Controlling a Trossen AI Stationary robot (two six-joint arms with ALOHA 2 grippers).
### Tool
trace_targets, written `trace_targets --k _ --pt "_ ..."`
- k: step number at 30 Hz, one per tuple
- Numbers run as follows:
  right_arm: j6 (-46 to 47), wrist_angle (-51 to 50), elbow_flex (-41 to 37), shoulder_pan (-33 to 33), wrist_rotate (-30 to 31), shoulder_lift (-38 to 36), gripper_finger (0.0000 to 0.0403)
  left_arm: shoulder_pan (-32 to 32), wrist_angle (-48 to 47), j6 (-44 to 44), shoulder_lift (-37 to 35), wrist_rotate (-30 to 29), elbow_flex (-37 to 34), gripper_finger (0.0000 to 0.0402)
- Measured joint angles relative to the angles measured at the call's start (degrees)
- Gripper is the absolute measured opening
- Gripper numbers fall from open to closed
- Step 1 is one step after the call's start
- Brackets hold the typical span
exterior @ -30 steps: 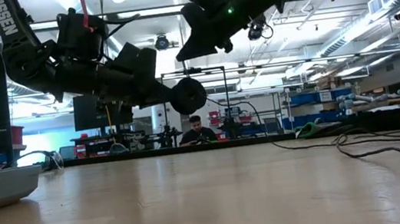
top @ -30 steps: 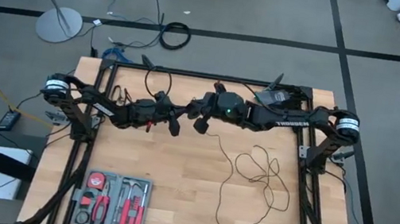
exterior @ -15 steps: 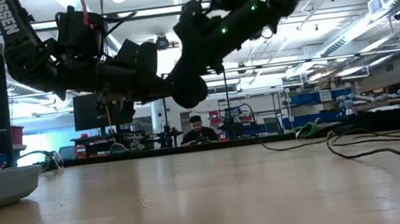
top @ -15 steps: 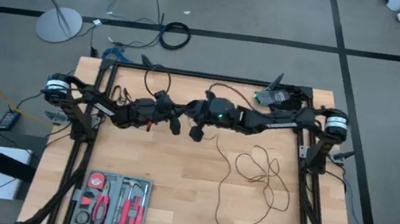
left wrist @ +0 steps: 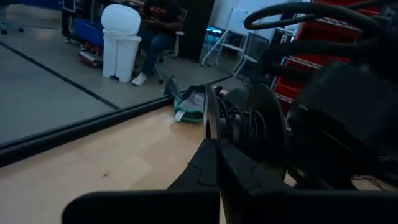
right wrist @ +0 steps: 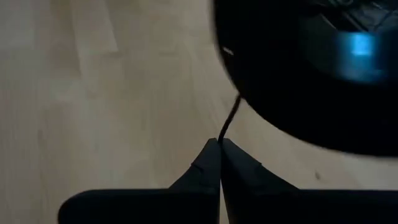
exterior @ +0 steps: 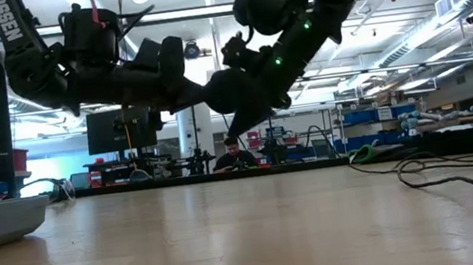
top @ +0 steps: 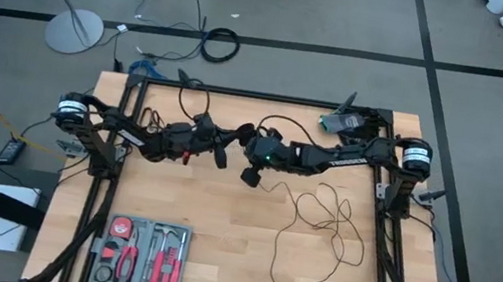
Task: Coil cords
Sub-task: Coil the black wire on the spool
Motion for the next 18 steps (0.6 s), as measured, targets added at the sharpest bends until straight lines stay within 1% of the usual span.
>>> trace_targets --k 3,5,9,13,15,18 --pt "0.27 3.82 -3.27 0.63 -0.16 -0.04 0.0001 0.0 0.83 -0.48 0.0 -0.01 -1.08 0.0" --pt "0.53 8.69 -6.4 1.01 -1.2 -0.12 0.0002 0.0 1.59 -0.69 0.0 0.01 -1.91 0.0" --pt "4.92 22.82 -14.4 1.58 -3.72 -0.26 0.0009 0.0 3.11 -1.09 0.0 -0.42 -4.23 0.0" --pt "8.85 36.97 -22.36 2.15 -3.65 -0.28 0.0016 -0.02 3.84 -1.11 0.02 -0.35 -5.4 0.0" --pt "10.94 41.2 -25.37 2.17 -3.65 -0.28 0.0018 -0.01 4.28 -1.1 0.0 0.0 -5.47 0.0" --pt "13.83 42.89 -28.1 2.22 -3.65 -0.28 0.002 0.0 4.42 -0.89 0.0 0.23 -5.47 0.0"
